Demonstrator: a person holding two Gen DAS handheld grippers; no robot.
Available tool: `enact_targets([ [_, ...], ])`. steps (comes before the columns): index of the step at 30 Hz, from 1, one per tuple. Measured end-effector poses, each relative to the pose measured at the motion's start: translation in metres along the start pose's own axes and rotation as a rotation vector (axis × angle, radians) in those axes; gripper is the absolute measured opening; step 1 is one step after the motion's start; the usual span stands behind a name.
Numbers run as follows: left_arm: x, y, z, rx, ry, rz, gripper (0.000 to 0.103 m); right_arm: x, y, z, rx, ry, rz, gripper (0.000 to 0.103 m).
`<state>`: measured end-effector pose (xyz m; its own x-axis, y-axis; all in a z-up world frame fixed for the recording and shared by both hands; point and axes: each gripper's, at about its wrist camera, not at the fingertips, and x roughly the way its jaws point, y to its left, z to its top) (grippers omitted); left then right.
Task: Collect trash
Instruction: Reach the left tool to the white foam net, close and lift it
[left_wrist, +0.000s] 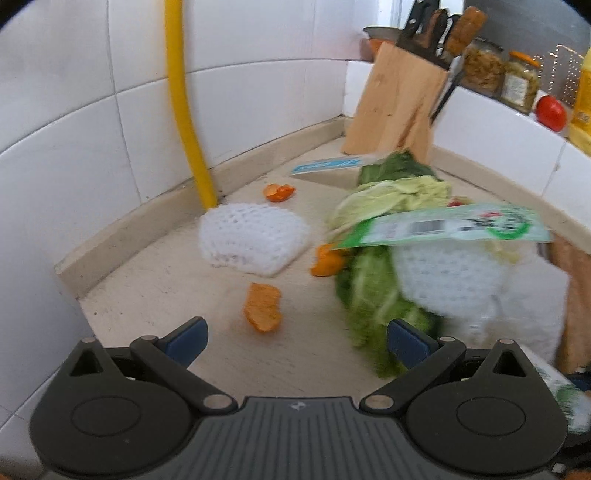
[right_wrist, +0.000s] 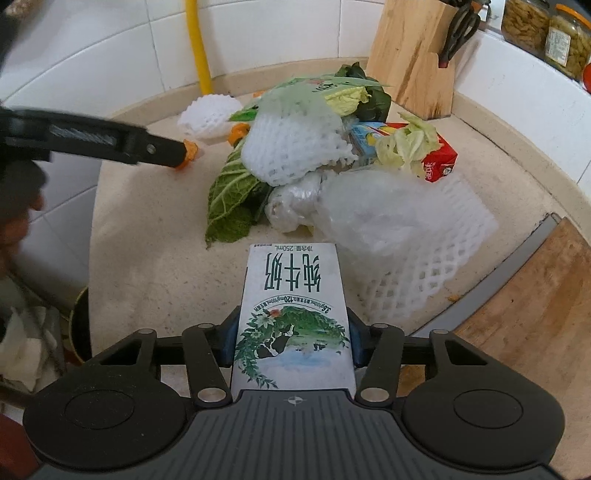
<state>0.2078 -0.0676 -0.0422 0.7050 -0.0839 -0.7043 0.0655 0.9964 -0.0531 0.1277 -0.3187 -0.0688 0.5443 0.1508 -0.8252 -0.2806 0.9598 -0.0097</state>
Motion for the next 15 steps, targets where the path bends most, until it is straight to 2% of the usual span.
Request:
enact_targets([
  [3, 0.007, 0.011, 0.006, -0.010, -0.013, -0.008, 0.099, -0.001, -0.002, 0.000, 0.019, -0.002, 0.016, 0.060],
  [5, 0.011, 0.018, 0.014, -0.021, -0.023, -0.038, 0.099, -0.001, -0.001, 0.000, 0.030, -0.004, 0.024, 0.060],
  [12, 0.041, 0.036, 0.046, -0.103, -0.016, -0.041, 0.098, 0.005, -0.002, 0.003, 0.047, -0.009, 0.027, 0.061],
  [15, 0.057, 0.035, 0.054, -0.075, -0.013, -0.010, 0.088, 0.007, -0.003, 0.004, 0.056, -0.001, 0.029, 0.061],
])
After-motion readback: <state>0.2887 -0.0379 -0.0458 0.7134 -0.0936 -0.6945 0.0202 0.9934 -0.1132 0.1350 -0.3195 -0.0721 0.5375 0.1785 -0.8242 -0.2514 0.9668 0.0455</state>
